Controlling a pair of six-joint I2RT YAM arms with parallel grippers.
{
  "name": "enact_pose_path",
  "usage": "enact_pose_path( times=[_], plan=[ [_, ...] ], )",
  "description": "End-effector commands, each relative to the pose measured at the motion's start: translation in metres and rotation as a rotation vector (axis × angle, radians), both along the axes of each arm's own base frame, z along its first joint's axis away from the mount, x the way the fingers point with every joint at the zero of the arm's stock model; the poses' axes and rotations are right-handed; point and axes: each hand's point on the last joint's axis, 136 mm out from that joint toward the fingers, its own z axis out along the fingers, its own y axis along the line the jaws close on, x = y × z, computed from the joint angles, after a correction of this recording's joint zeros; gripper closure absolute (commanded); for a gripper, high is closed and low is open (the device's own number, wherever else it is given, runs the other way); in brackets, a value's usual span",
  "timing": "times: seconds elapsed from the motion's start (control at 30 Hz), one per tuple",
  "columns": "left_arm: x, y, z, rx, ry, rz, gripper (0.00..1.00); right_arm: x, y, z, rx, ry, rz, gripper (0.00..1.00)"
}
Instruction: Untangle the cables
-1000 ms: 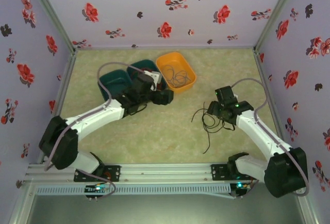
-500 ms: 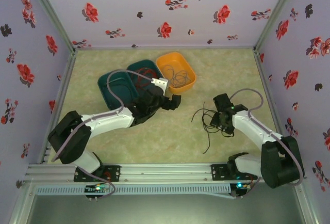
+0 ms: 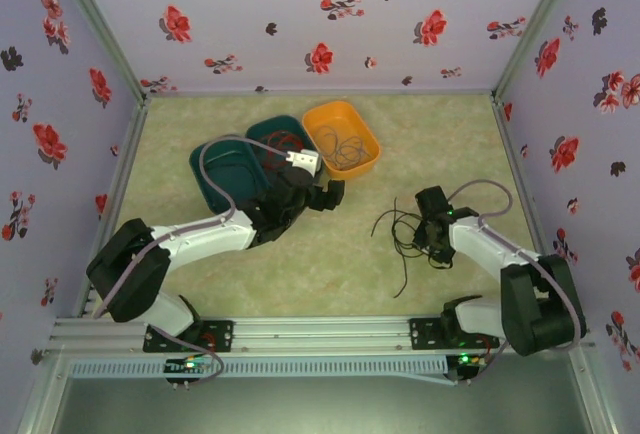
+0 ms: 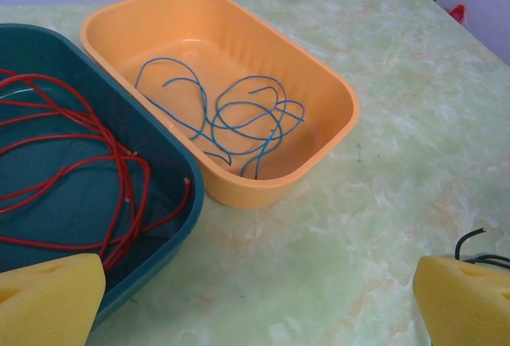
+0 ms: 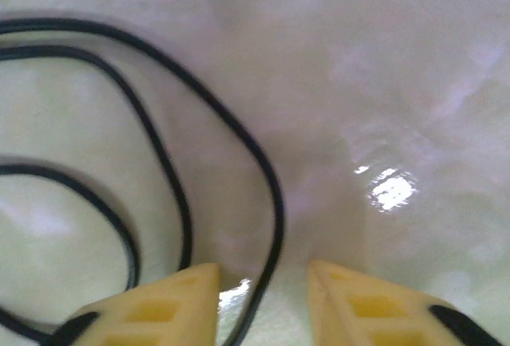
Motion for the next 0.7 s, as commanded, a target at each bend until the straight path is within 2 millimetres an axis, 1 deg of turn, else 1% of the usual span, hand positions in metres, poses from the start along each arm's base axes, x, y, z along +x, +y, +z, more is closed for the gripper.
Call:
enact_pose_path(
  times=[0.0, 0.07, 0.13, 0.2, 0.3, 0.43, 0.53, 0.67],
  plan=[
    [0.002, 0.007, 0.015, -0.023, -0.039, 0.039, 0.00, 0.003, 0.007, -0.007, 0.049, -0.008, -0.010, 0.78],
    [0.002, 0.009, 0.017, -0.025, -0.042, 0.042, 0.00, 0.005, 0.011, -0.004, 0.070, -0.022, 0.002, 0.91],
    [0.001, 0.010, 0.019, -0.028, -0.045, 0.041, 0.00, 0.010, 0.018, 0.003, 0.102, -0.052, 0.026, 0.99],
    [0.000, 0.011, 0.021, -0.031, -0.050, 0.040, 0.00, 0.017, 0.024, 0.015, 0.130, -0.092, 0.056, 1.00],
    [-0.002, 0.014, 0.023, -0.035, -0.059, 0.039, 0.00, 0.027, 0.034, 0.044, 0.157, -0.176, 0.113, 1.00],
    [-0.005, 0.017, 0.027, -0.054, -0.082, 0.035, 0.00, 0.038, 0.046, 0.094, 0.167, -0.314, 0.209, 1.00],
    [-0.005, 0.019, 0.030, -0.057, -0.101, 0.032, 0.00, 0.043, 0.056, 0.130, 0.168, -0.411, 0.280, 1.00],
    [-0.007, 0.020, 0.036, -0.057, -0.124, 0.016, 0.00, 0.044, 0.076, 0.170, 0.186, -0.516, 0.401, 1.00]
  ],
)
